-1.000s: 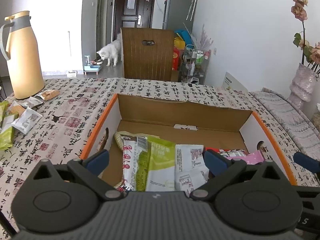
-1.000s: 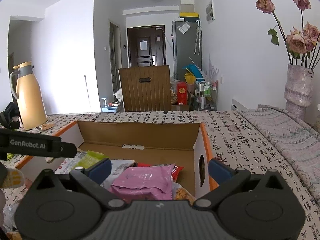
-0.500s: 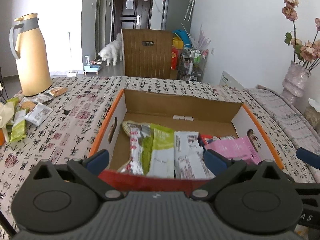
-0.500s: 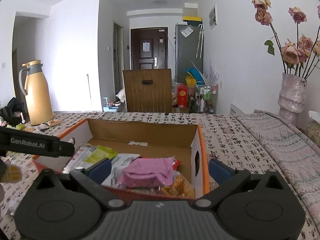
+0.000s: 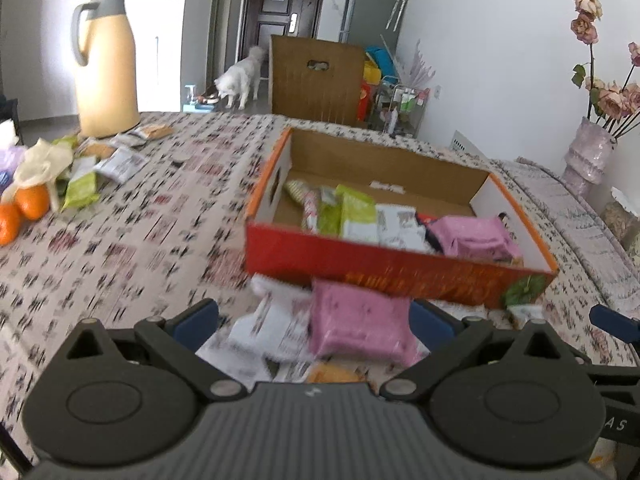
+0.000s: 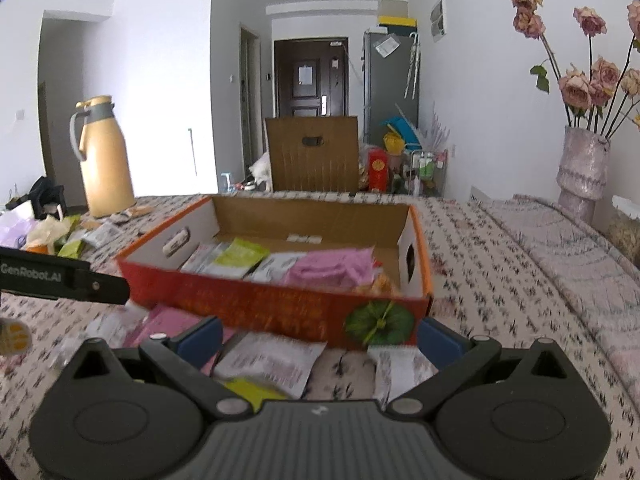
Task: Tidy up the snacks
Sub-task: 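Withdraw both tools from the box back toward the remaining snacks, then grasp a white snack packet with the right tool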
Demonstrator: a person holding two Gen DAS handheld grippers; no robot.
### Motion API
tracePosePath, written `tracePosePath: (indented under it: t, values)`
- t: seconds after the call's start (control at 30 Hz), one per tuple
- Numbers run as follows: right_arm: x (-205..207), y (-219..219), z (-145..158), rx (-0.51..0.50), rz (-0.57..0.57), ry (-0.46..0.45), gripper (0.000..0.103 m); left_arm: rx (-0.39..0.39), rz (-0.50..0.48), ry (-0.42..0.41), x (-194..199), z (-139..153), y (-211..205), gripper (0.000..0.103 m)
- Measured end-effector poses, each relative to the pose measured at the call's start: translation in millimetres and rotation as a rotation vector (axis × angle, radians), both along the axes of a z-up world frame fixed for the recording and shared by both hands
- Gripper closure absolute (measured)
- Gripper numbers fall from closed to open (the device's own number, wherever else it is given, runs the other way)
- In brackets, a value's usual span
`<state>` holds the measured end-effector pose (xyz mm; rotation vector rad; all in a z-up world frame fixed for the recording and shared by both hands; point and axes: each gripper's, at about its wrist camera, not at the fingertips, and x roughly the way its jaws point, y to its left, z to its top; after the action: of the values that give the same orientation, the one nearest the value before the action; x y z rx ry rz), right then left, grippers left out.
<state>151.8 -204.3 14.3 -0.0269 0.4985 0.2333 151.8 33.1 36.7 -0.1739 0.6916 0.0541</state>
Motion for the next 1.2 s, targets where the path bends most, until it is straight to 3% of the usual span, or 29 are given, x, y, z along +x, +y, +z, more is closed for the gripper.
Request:
tracePosePath:
  t: [0.57,0.8,0.87,1.03,1.17,1.2]
  values:
    - [-39,49,-29,-0.020,0.077,0.113,0.000,-0.041,0.057,0.077,-64,-32,43,0.000]
    - [-32,65,-42,-0.016,0.033,0.177,0.007,-0.056,0.075,0.091,-73,-38,57,0.000]
    - [-29,69,-48,-0.023,0.021,0.195,0.012,-0.058,0.077,0.093,-75,-39,59,0.000]
    - [-31,74,-54,-0.040,0.025,0.208,0.042,-0.064,0.083,0.096,-77,-40,64,0.000]
    - [-34,71,-52,-0.029,0.040,0.202,0.052,-0.067,0.086,0.098,-77,-41,68,0.000]
    - [-36,70,-52,-0.028,0.042,0.195,0.058,-0.067,0.086,0.098,-77,-41,68,0.000]
